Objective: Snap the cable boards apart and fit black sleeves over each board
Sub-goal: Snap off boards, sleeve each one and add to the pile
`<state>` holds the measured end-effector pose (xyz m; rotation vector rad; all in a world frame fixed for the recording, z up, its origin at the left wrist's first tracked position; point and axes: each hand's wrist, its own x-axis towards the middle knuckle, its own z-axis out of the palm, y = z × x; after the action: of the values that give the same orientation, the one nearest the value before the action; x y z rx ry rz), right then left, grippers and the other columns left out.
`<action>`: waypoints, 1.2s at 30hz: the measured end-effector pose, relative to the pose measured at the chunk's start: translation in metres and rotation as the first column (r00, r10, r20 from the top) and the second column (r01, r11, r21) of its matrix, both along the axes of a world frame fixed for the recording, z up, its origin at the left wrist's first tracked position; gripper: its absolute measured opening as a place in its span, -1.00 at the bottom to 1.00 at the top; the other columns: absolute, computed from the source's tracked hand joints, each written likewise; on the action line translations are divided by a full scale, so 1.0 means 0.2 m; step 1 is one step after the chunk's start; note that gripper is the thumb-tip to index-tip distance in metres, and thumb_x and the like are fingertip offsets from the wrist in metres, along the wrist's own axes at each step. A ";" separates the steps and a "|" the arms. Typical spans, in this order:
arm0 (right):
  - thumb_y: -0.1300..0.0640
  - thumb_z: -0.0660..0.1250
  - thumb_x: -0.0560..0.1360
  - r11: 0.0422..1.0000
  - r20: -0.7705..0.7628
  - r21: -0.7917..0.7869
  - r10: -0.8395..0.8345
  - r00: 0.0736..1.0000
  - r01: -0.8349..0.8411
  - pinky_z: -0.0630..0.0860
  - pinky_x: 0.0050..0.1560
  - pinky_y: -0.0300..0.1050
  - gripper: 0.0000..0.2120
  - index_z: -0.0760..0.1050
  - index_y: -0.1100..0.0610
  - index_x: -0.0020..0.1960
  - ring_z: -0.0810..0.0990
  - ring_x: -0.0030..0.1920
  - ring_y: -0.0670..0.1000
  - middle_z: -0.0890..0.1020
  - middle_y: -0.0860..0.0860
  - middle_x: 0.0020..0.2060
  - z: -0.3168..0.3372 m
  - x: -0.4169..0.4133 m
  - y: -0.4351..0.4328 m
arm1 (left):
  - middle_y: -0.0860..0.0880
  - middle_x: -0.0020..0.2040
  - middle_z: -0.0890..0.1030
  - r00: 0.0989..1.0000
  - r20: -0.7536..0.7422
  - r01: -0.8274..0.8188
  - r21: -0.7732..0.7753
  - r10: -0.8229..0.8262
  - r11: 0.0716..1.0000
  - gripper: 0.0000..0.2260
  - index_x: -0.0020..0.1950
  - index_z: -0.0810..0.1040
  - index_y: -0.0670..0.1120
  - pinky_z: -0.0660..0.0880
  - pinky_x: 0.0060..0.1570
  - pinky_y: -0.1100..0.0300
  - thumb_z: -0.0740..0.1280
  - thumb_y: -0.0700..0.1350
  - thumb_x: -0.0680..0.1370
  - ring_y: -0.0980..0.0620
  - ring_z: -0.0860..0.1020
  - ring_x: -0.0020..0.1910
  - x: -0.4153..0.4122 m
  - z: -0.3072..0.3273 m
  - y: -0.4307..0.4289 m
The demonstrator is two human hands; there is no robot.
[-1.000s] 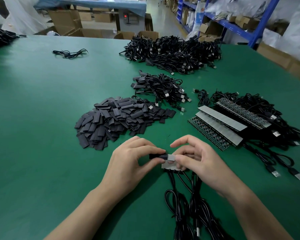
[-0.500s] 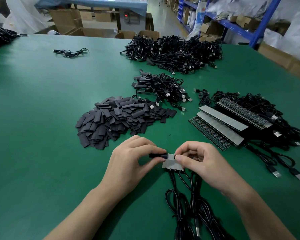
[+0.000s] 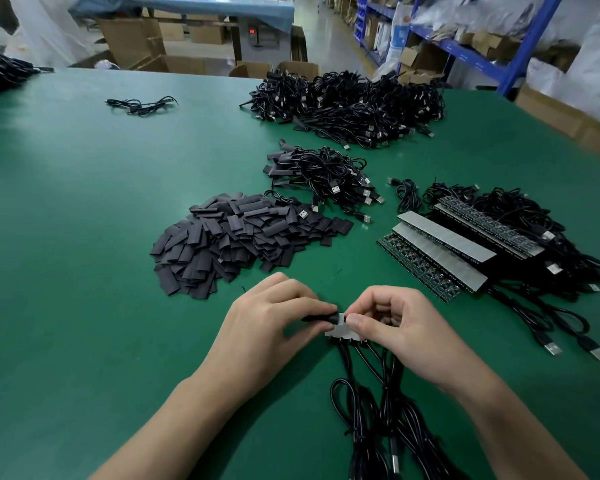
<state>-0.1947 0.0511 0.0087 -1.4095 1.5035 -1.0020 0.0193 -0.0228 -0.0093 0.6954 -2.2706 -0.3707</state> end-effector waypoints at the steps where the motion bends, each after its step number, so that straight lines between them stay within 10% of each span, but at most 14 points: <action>1: 0.18 0.47 0.56 1.000 0.004 0.005 0.004 1.000 -0.004 0.54 -0.11 -0.07 -0.87 0.68 -0.03 -0.13 0.58 -0.23 -0.06 0.69 0.04 -0.26 0.00 0.00 0.00 | 0.11 -0.08 0.66 1.000 0.008 0.005 -0.004 -0.005 1.000 -0.85 0.07 0.76 0.00 0.57 -0.11 0.14 0.54 -0.02 0.52 0.06 0.58 -0.09 0.00 0.00 0.00; 36: 0.22 0.48 0.54 0.998 0.131 0.003 -0.059 0.990 0.059 0.54 -0.15 -0.30 -0.89 0.69 0.08 -0.15 0.60 -0.25 -0.13 0.67 -0.03 -0.31 0.02 0.02 0.00 | 0.15 -0.04 0.68 0.993 -0.122 0.017 0.132 0.000 0.991 -0.85 0.07 0.75 0.00 0.58 -0.01 0.12 0.52 0.00 0.54 0.15 0.64 -0.03 0.00 0.00 0.01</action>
<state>-0.1898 0.0510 0.0124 -1.2803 1.4554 -1.1104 0.0192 -0.0215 -0.0086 0.7108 -2.1487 -0.5581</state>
